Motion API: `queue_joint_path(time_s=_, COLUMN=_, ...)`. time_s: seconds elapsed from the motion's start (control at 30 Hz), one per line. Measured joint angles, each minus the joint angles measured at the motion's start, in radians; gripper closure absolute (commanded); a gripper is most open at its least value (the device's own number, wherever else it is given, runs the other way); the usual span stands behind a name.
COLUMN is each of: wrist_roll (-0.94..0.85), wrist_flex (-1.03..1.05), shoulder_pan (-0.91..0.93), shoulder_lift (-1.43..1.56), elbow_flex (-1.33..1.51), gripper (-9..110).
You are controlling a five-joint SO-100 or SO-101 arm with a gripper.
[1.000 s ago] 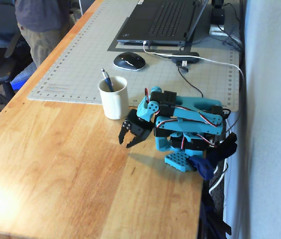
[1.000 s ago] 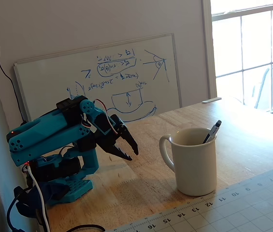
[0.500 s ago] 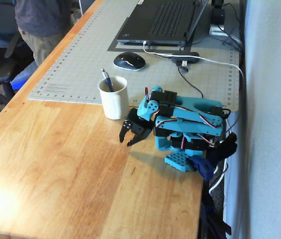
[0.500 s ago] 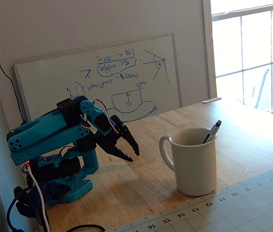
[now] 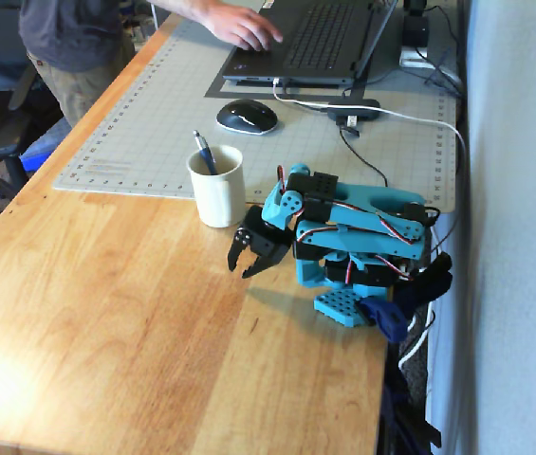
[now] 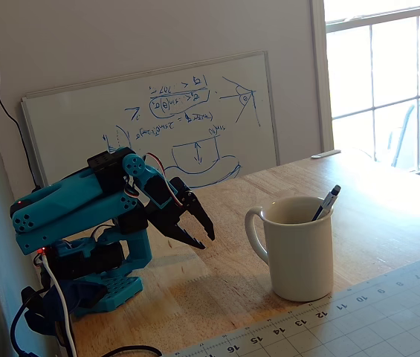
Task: Grasp a pen and put it in a mug.
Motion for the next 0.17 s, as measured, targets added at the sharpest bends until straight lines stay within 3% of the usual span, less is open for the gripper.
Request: queue_joint_path(time_s=0.17, wrist_roll=0.000, wrist_flex=0.000, shoulder_pan=0.000, shoulder_lift=0.000, elbow_flex=0.000, gripper=95)
